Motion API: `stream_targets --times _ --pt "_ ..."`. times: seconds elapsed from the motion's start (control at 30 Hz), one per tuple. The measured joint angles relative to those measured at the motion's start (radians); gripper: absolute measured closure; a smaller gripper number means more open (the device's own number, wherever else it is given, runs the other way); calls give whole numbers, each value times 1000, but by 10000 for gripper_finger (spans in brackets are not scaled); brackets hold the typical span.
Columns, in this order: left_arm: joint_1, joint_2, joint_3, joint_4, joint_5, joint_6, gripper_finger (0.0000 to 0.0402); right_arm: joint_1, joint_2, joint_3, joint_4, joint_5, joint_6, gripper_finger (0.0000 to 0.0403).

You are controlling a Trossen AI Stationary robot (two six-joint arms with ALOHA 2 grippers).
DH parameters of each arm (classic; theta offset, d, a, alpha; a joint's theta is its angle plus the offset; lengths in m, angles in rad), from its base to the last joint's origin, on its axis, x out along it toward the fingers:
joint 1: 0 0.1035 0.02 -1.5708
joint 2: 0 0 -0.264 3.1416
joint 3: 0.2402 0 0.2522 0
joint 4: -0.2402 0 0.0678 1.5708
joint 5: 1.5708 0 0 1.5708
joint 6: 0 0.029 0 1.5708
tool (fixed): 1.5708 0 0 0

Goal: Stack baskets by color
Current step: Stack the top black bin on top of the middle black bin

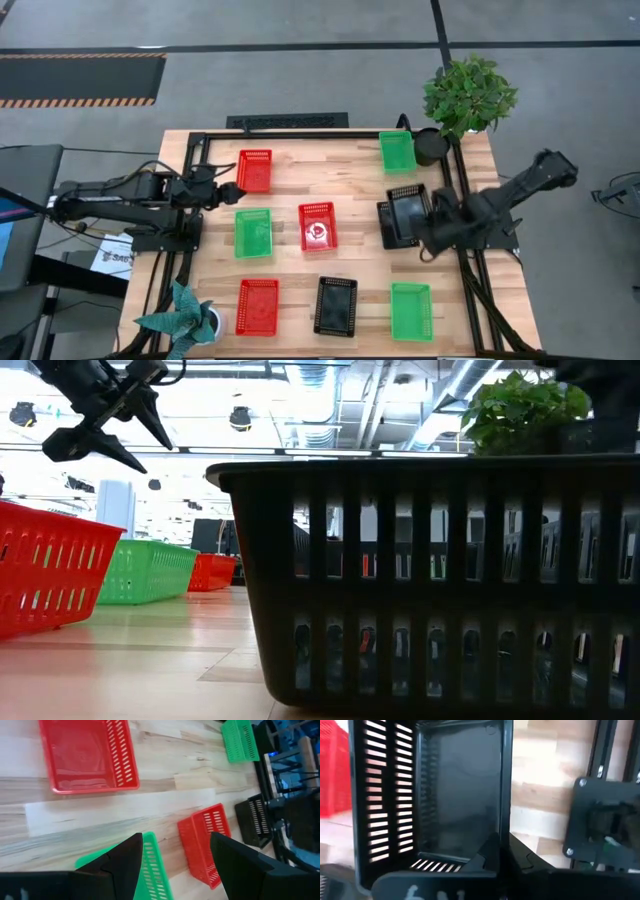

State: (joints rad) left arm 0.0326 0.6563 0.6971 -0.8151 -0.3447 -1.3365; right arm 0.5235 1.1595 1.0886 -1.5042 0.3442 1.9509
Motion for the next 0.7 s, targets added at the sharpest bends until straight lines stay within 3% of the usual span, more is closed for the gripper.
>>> stream_targets --times 0.2,0.37,0.57,0.7 --pt "0 19 0 27 0 10 181 44 2 -182 202 16 57 391" --pt "0 18 0 29 -19 15 181 -16 -51 -300 310 57 31 375" --pt "0 18 0 29 -16 15 181 -80 -115 -417 520 63 -57 392" --pt "0 18 0 29 -15 14 181 -86 -115 -456 573 58 -49 384"
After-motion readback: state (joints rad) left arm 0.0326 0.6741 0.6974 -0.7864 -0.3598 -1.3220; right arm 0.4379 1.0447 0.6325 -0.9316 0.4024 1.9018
